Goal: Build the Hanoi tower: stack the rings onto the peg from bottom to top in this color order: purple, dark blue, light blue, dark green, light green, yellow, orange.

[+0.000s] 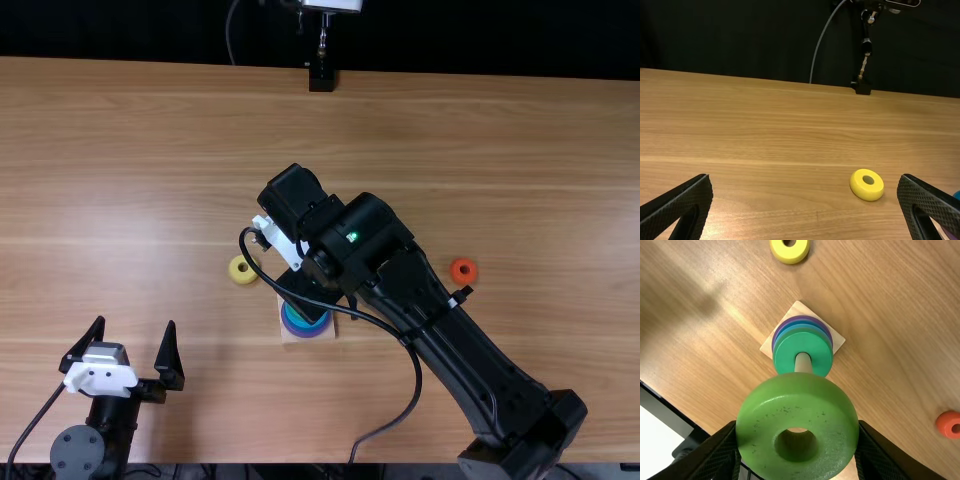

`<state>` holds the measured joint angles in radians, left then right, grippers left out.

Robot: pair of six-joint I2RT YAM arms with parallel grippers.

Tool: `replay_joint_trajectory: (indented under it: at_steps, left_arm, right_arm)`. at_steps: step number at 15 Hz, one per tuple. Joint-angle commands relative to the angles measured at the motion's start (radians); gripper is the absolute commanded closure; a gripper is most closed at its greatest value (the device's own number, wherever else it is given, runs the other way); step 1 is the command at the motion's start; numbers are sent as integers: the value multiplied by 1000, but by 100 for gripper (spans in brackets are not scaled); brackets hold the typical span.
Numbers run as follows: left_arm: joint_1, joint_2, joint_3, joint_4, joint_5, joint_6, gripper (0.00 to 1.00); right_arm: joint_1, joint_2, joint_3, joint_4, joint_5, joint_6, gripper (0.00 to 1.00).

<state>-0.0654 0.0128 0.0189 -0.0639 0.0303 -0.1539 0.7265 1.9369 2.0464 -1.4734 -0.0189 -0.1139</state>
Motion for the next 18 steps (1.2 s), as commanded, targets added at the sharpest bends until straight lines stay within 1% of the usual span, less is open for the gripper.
replay_joint_trajectory:
  at_steps: [1, 4, 8, 11, 16, 18]
  left_arm:
    - [-1, -13, -19, -1, 1, 14, 0]
    - [-1, -13, -19, -1, 1, 14, 0]
    - [-1, -13, -19, -1, 1, 14, 0]
    - [-1, -13, -19, -1, -1, 14, 0]
    - [-1, -13, -19, -1, 1, 14, 0]
    - [-1, -13, -19, -1, 1, 14, 0]
  right_arm:
    - [1, -30, -3, 0, -5, 0, 100]
    - [1, -27, 1, 3, -7, 0, 100]
    - [1, -27, -8, 55, -5, 0, 100]
    - [1, -27, -11, 53, -7, 0, 100]
    - [-1, -27, -35, 51, -3, -11, 100]
    - [-9, -27, -35, 55, -3, -11, 100]
